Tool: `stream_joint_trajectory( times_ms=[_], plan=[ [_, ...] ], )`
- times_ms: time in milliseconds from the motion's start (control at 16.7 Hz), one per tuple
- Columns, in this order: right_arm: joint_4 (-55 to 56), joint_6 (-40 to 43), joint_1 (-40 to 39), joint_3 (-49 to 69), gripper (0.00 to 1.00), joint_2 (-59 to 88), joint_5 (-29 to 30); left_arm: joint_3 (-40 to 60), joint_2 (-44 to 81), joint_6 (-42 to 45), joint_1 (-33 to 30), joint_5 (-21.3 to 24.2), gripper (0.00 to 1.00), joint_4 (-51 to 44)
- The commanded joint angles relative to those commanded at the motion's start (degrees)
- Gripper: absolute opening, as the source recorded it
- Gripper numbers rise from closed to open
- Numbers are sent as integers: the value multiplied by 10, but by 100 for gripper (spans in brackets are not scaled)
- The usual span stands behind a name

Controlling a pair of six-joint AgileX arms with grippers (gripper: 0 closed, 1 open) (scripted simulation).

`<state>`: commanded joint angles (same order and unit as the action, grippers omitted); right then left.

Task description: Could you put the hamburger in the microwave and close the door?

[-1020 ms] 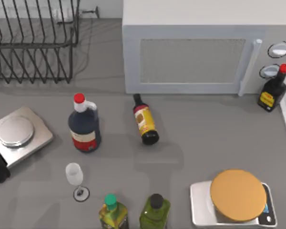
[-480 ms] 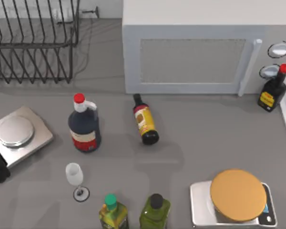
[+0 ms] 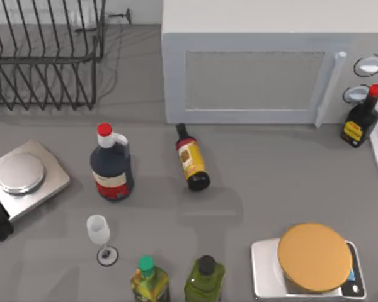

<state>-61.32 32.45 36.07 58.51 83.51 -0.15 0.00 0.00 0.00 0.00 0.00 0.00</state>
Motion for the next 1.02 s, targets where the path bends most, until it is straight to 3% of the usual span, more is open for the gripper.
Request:
stream_joint_trajectory(
  times_ms=[420,1020],
  plan=[
    [225,-68,-168,60,0,46,109,0,0,0,0,0,100,0],
    [674,-309,-528,97,0,248,243,0,0,0,0,0,100,0]
  ],
)
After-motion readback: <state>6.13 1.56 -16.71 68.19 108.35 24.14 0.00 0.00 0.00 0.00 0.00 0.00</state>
